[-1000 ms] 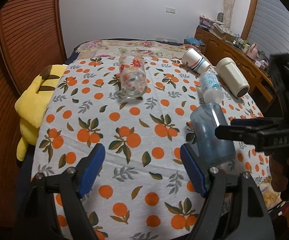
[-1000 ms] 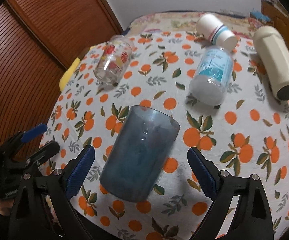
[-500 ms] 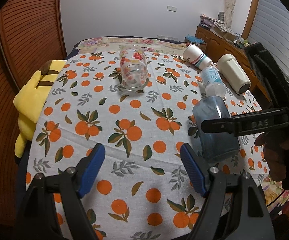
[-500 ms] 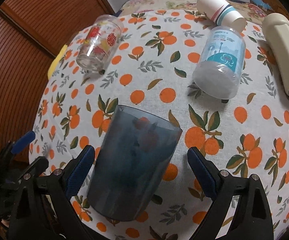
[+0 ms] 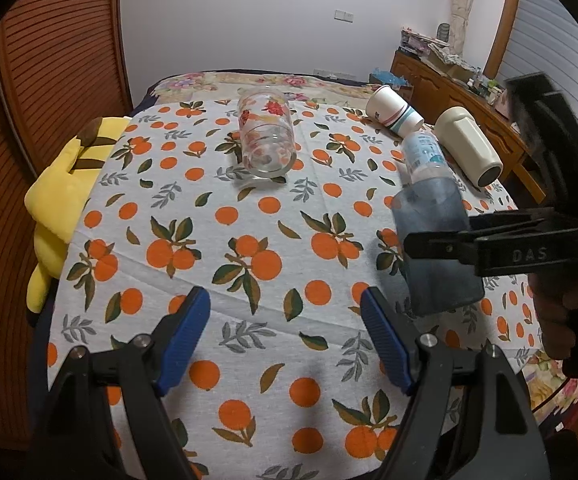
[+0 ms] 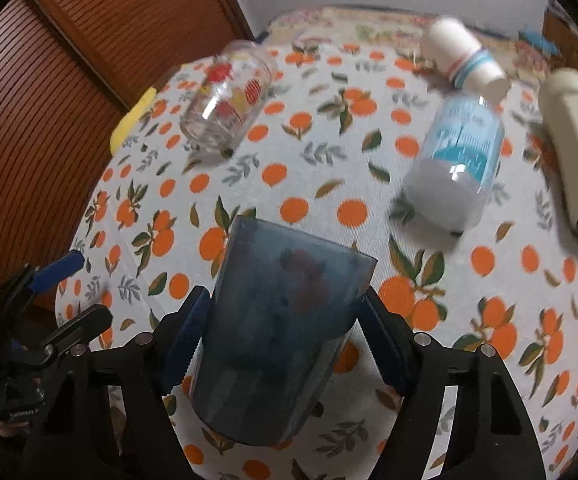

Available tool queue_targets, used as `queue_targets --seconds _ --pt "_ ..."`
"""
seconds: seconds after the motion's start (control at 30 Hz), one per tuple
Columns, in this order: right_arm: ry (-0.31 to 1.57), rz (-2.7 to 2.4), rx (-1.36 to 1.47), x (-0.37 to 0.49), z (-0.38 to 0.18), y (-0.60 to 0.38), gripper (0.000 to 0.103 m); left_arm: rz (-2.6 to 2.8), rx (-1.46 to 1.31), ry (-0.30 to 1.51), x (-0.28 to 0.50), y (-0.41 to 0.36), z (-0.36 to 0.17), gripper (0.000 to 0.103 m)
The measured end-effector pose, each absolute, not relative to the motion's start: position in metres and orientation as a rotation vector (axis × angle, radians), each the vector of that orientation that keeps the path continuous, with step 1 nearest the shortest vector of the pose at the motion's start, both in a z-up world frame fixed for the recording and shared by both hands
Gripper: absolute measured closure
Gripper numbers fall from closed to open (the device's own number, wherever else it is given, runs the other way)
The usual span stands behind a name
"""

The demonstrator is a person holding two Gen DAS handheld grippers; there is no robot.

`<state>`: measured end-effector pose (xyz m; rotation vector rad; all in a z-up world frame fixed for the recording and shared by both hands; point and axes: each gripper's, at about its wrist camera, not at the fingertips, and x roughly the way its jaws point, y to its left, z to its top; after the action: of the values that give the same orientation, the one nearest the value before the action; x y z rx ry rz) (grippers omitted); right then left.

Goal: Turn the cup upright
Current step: 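Grasp the blue-grey cup with the right tool while the left tool releases it, then rotate the cup upright with the right tool and set it on the bed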

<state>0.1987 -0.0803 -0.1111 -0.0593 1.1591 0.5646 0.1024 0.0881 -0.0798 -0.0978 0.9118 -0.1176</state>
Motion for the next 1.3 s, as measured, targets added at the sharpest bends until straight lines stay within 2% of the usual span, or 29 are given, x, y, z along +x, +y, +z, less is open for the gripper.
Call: queue_targets --seconds 0.53,0.67,1.2,1.3 --pt "0.764 0.558 -0.283 0.169 -0.088 -0.071 0.03 -0.114 -0.107 0.916 0.105 0.091 -0.086 0.025" --pt "0.718 0.545 -0.335 0.166 -0.092 -0.068 0.03 -0.111 -0.109 0.916 0.106 0.091 -0.086 0.025" --pt "0.795 0.562 -0.342 0.154 -0.105 -0.072 0.032 -0.105 -0.118 0.913 0.104 0.097 -0.087 0.025" --pt "0.799 0.56 -0.319 0.152 -0.104 -0.074 0.026 -0.103 -0.115 0.905 0.103 0.096 -0.086 0.025"
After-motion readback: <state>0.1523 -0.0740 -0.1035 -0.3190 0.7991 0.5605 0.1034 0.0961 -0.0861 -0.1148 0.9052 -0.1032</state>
